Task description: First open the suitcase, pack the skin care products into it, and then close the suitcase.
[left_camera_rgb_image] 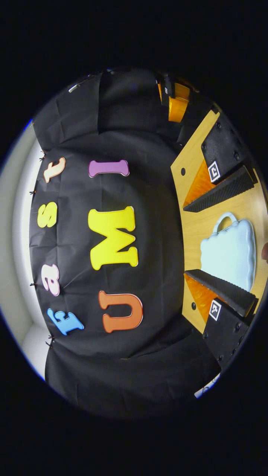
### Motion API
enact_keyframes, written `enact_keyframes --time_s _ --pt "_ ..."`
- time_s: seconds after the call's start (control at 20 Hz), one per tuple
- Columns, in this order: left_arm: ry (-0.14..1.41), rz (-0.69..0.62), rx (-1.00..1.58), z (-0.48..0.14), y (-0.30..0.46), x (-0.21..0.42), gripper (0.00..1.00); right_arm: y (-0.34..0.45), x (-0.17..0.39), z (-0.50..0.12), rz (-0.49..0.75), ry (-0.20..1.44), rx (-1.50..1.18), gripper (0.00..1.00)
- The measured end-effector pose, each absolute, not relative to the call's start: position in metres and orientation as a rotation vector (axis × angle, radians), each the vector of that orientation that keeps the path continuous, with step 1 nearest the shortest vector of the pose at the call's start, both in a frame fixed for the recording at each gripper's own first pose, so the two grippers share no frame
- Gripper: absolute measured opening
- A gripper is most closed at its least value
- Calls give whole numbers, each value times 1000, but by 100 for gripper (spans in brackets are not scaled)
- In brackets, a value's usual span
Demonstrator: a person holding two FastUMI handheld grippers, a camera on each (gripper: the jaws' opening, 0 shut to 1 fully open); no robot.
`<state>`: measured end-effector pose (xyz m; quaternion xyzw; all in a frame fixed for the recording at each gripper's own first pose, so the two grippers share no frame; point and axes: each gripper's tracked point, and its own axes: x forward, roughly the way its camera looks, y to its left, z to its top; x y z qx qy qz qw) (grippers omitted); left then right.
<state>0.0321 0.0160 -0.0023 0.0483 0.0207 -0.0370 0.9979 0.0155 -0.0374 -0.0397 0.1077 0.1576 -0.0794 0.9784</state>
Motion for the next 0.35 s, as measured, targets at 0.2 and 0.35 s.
enact_keyframes --time_s 0.2,0.35 --pt "13 -53 60 14 33 15 98 -21 -6 -15 -184 236 162 80" --pt "-12 -26 74 24 45 9 98 1 -15 -2 -147 196 133 80"
